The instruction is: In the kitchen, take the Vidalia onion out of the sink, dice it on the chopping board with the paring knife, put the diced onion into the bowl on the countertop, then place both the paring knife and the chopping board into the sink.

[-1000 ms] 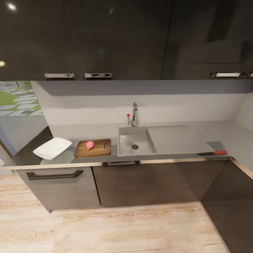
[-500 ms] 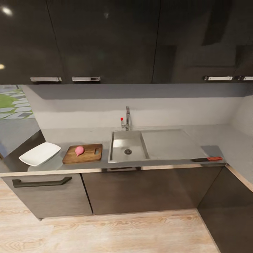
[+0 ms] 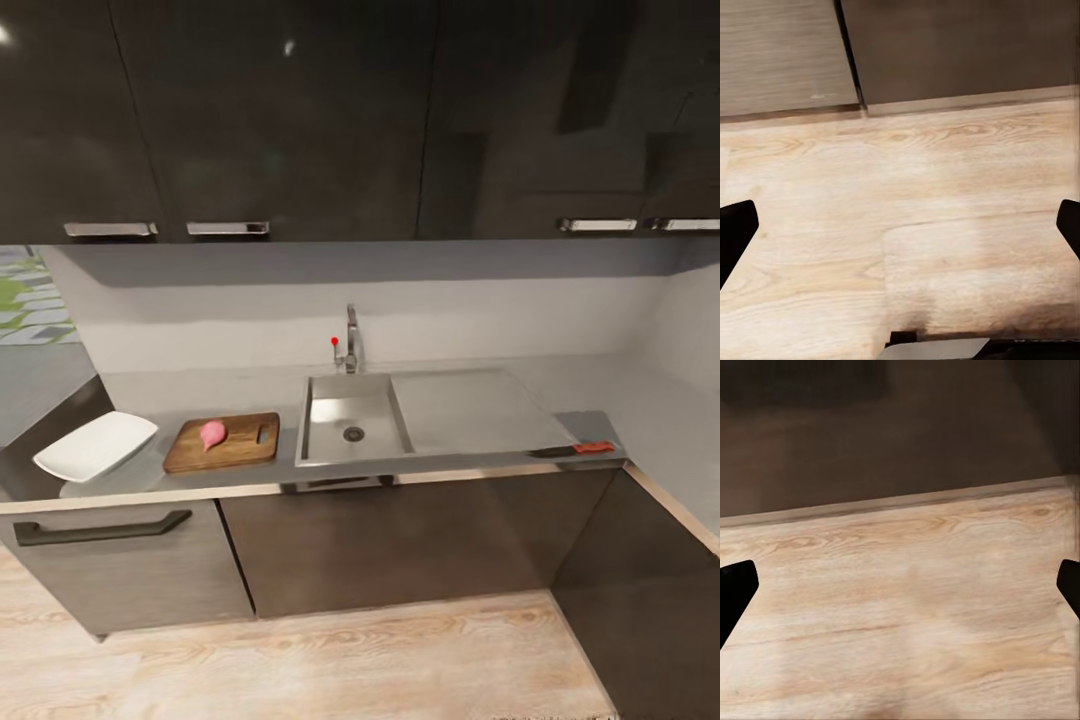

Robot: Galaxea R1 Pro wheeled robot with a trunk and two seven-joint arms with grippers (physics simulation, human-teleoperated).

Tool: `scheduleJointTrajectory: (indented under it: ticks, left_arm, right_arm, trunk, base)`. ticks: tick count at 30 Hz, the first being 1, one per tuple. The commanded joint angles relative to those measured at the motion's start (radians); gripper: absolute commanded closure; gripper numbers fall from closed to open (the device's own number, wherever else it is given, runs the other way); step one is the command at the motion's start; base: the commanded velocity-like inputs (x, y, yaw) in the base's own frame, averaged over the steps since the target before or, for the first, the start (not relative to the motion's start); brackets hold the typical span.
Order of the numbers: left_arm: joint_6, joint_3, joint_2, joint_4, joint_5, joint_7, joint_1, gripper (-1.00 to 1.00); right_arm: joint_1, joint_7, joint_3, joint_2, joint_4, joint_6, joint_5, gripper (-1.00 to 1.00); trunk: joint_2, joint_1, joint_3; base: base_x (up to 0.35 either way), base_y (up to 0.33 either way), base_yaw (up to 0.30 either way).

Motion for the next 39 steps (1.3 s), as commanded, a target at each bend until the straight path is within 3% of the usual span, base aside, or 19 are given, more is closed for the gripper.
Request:
scheduleJointTrajectory:
  ticks: [1,21,39]
  left_arm:
    - [-0.001,-0.008,0.002,-0.001,0.007,0.009,0.000,-1.00]
    - [-0.001,-0.008,0.002,-0.001,0.007,0.009,0.000,-1.00]
    - [-0.003,-0.009,0.001,-0.002,0.005,0.009,0.000,-1.00]
  right_arm:
    - [-0.001,-0.002,0.001,0.000,0.001,-0.003,-0.003,-1.00]
    - [-0.001,-0.002,0.001,0.000,0.001,-0.003,-0.003,-1.00]
    - [-0.001,-0.002,-0.003,-0.004,0.002,0.001,-0.004,-1.00]
  trunk:
    - [-0.002,0.001,-0.001]
    - [-0.002,0.001,0.022]
    - [-0.002,0.001,0.024]
  base:
    - [0.000,0.000,-0.222]
    - [0.000,0.000,-0.226]
    - [0.000,0.000,-0.015]
